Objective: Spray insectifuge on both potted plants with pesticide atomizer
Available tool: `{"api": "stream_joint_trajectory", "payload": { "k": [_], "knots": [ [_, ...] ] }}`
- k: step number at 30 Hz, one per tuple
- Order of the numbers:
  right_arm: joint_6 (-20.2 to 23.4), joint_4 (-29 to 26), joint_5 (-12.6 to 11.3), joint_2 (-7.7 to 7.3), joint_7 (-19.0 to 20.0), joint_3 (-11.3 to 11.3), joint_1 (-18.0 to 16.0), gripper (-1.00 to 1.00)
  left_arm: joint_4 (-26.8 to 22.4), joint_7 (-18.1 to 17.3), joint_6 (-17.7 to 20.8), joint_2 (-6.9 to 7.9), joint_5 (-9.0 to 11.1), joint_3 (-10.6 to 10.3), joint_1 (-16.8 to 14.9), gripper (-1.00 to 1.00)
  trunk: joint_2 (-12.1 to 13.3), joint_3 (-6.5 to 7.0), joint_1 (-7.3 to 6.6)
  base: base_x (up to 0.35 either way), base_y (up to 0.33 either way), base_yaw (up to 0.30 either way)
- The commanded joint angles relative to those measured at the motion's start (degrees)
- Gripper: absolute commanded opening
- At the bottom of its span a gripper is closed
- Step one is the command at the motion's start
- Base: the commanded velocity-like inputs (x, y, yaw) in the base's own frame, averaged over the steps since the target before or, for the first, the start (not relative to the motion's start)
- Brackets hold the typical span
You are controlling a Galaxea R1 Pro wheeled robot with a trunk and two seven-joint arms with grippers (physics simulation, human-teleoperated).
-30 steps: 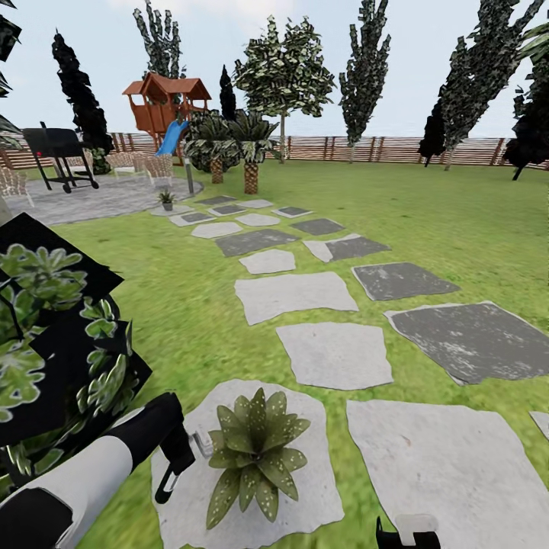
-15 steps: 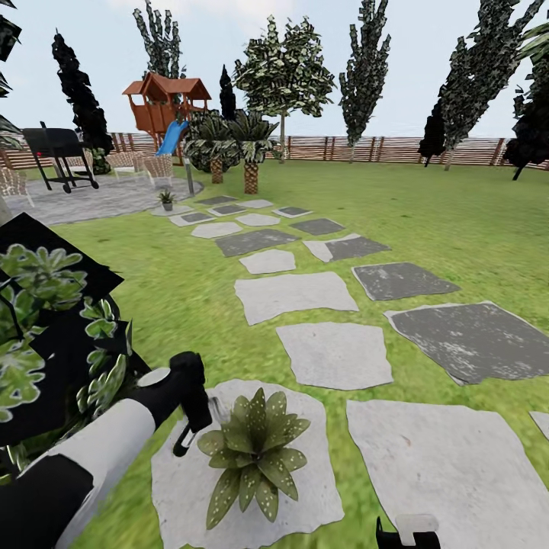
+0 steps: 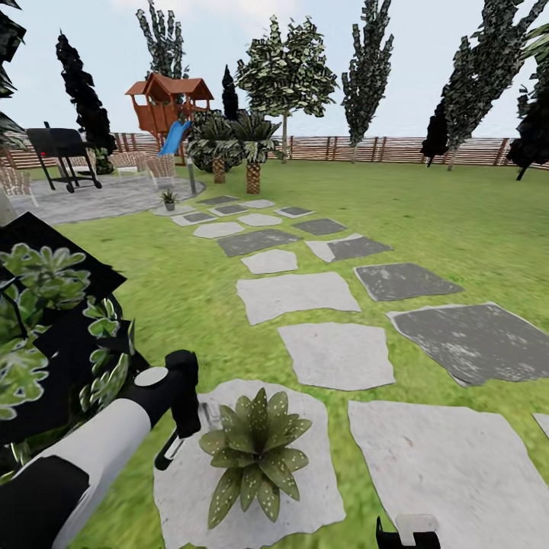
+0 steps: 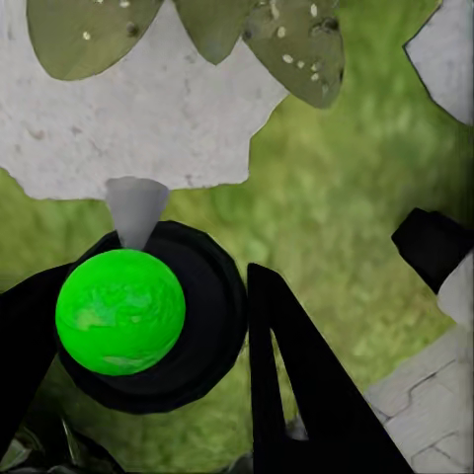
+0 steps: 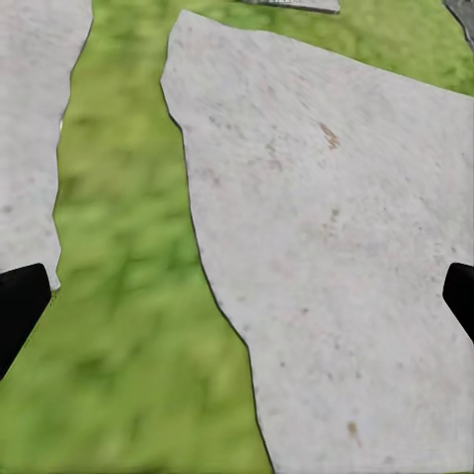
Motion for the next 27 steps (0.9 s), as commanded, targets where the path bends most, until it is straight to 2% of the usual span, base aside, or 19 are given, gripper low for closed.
{"api": "stream_joint_trajectory", "payload": {
  "k": [1,3,6,10,20,27],
  "knots": [
    [-0.1,0.1,0.6,0.00,-0.4,-0.1,0.0,1.00,-0.1,-0.4,0.6,-0.08,-0.1,1.4,-0.1,-1.00,0.0,-0.05,-0.01,0.000,0.000,0.223],
    [-0.1,0.1,0.6,0.00,-0.4,-0.1,0.0,1.00,-0.6,-0.4,0.7,-0.13,-0.2,4.1,-0.2,-1.00,0.0,-0.05,-0.01,0.000,0.000,0.256],
    [-0.1,0.1,0.6,0.00,-0.4,-0.1,0.0,1.00,-1.5,-0.4,0.8,-0.50,-0.5,5.2,0.2,-1.00,0.0,-0.05,-0.01,0.000,0.000,0.157],
    [-0.1,0.1,0.6,0.00,-0.4,-0.1,0.0,1.00,-1.7,-0.4,0.7,-0.65,-0.5,5.3,0.6,-1.00,0.0,-0.05,-0.01,0.046,-0.043,0.018],
    [-0.1,0.1,0.6,0.00,-0.4,-0.1,0.0,1.00,-1.8,-0.4,0.7,-0.72,-0.5,5.2,0.7,-1.00,0.0,-0.05,-0.01,0.157,-0.219,0.000],
    [-0.1,0.1,0.6,0.00,-0.4,-0.1,0.0,1.00,-1.8,-0.4,0.7,-0.68,-0.5,5.3,0.7,-1.00,0.0,-0.05,-0.01,-0.068,-0.260,0.000]
  ]
}}
